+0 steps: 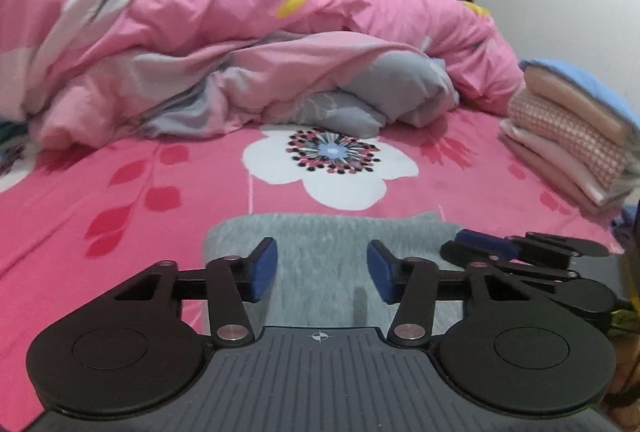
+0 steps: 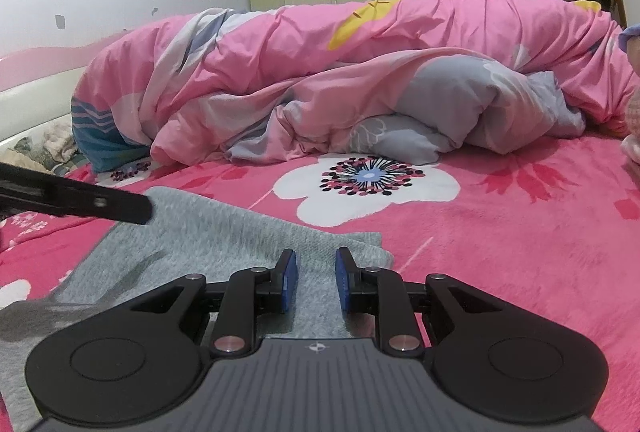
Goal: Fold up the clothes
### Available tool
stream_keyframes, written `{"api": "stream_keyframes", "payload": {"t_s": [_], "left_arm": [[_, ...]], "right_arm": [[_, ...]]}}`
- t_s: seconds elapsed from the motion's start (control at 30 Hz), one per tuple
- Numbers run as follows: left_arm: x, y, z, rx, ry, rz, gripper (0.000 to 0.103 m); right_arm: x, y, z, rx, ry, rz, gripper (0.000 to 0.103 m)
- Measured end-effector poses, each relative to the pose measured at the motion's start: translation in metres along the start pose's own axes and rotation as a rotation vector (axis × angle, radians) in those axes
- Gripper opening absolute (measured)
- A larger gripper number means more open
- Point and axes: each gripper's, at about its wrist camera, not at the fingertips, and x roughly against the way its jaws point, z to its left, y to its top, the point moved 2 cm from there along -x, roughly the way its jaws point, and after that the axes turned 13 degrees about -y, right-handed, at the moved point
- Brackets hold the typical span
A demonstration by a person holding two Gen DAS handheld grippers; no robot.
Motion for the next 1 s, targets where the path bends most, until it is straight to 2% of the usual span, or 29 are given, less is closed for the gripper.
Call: {"api": "stream_keyframes", "payload": {"t_s": [0.07,0.17,0.3,0.5,0.63,0.67,0.73,0.9,1.0], "left_arm": [[-0.013,-0.001,0.004,-0.021,0.012,0.029,0.041],[-0.033,-0.009,0.019,0.029,-0.008,0.086,0.039],[-0.03,-0.01,0.025,0.054,-0.037,0.07,0.039],[-0.024,-0.014,0.033,0.094,-0.068,0.041,0.04],[-0.022,-0.013,0.038,0.132,-0.084,0.015,0.041],[-0.02,-0.013,0.039,0.14,-0.088,0.004,0.041],[-0.018,-0.013,0.041,0.154,-0.079,-0.013,0.041],[-0.013,-0.013,0.049,0.186,-0.046,-0.055,0.042],[-0.016,-0.013,0.048,0.175,-0.031,-0.033,0.042]], "right_arm": [[0.0,0.0,0.0,-0.002,0.002,0.0,0.022],[0.0,0.0,0.0,-0.002,0.004,0.002,0.022],[0.0,0.005,0.0,-0.002,0.009,0.015,0.023],[-0.001,0.021,0.015,0.106,0.044,0.001,0.022],[-0.028,0.017,0.009,0.084,0.042,0.035,0.023],[-0.033,0.017,0.003,0.038,0.056,0.052,0.023],[-0.035,0.017,-0.005,-0.02,0.073,0.062,0.023],[-0.034,0.015,-0.008,-0.04,0.083,0.054,0.023],[-0.036,0.014,-0.012,-0.062,0.095,0.057,0.024]]}}
